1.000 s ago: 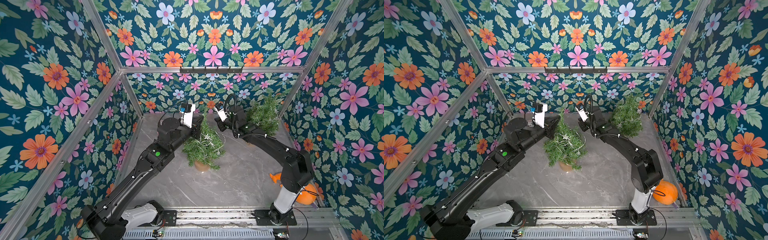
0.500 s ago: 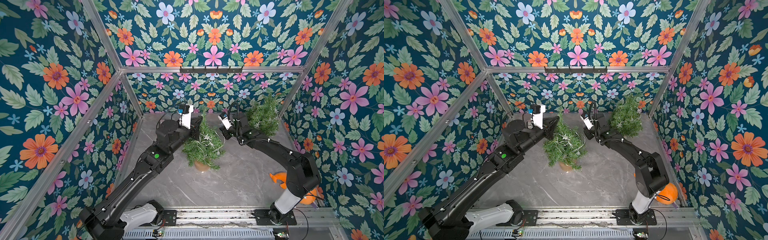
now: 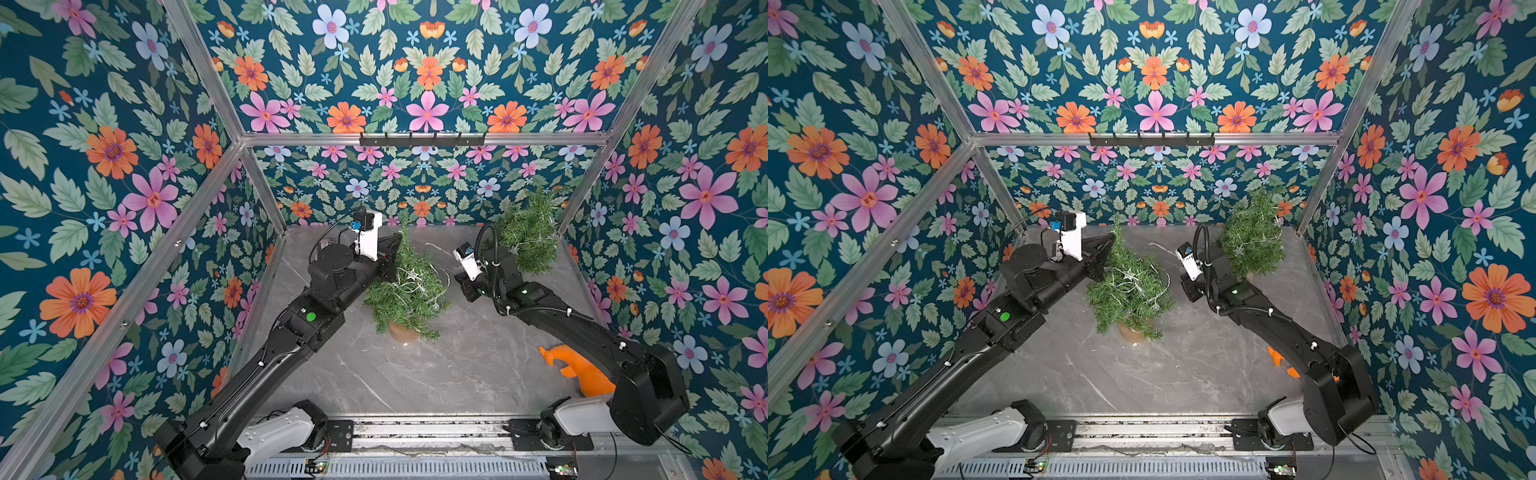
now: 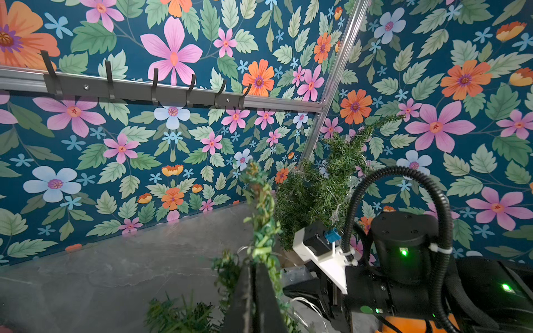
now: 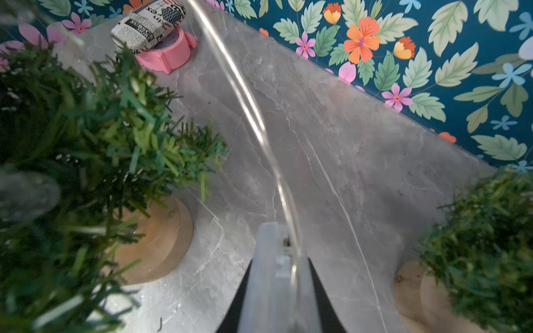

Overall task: Wrap string light around the christmas tree
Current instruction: Wrap the light string around the Christmas tree.

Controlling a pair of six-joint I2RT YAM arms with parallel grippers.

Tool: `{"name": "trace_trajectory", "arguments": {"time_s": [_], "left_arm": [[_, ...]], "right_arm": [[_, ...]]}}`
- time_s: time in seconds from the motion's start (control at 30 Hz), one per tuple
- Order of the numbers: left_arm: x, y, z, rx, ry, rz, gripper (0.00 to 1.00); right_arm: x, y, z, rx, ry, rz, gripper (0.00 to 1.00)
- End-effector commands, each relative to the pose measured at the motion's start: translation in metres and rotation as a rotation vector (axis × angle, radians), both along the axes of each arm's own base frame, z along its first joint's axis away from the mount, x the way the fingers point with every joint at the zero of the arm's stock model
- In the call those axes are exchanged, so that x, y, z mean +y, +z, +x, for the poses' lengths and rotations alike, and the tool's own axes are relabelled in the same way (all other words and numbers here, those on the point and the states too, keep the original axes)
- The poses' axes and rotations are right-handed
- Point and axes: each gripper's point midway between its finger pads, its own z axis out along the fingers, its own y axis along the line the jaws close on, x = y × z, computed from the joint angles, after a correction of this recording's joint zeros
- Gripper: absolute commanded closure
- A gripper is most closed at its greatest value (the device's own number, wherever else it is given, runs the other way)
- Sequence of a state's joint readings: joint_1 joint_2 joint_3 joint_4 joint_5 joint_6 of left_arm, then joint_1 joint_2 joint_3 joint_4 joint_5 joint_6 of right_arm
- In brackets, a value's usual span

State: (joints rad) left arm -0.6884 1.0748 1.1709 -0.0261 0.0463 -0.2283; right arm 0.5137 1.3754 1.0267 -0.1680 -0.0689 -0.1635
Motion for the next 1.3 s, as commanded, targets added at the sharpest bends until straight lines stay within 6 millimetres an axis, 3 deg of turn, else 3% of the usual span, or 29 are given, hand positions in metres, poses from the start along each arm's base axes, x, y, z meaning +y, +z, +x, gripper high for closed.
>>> {"name": "trace_trajectory", "arguments": {"time_s": [0.0, 0.17, 0.33, 0.67, 0.87, 1.17, 1.27], "left_arm": [[0.004, -0.021, 0.002, 0.058, 0.026, 0.056, 1.00], [0.004, -0.023, 0.003, 0.062, 0.029, 0.059, 1.00], [0.003, -0.025, 0.004, 0.067, 0.029, 0.061, 1.00], [0.002, -0.027, 0.004, 0.078, 0.022, 0.060, 1.00], [0.003, -0.027, 0.004, 0.079, 0.026, 0.057, 1.00], [0.002, -0.028, 0.004, 0.081, 0.025, 0.061, 1.00], [0.002, -0.029, 0.004, 0.083, 0.025, 0.062, 1.00]], "right_arm": [[0.004, -0.004, -0.022, 0.041, 0.024, -0.021, 1.00], [0.013, -0.001, -0.059, 0.097, 0.042, 0.009, 1.00], [0.012, 0.006, -0.081, 0.139, 0.020, 0.111, 1.00], [0.050, 0.011, -0.122, 0.226, 0.138, 0.340, 0.96], [0.071, 0.006, -0.127, 0.261, 0.148, 0.429, 0.92], [0.084, 0.015, -0.117, 0.210, 0.119, 0.608, 0.90], [0.090, 0.008, -0.118, 0.232, 0.124, 0.606, 0.89]]}}
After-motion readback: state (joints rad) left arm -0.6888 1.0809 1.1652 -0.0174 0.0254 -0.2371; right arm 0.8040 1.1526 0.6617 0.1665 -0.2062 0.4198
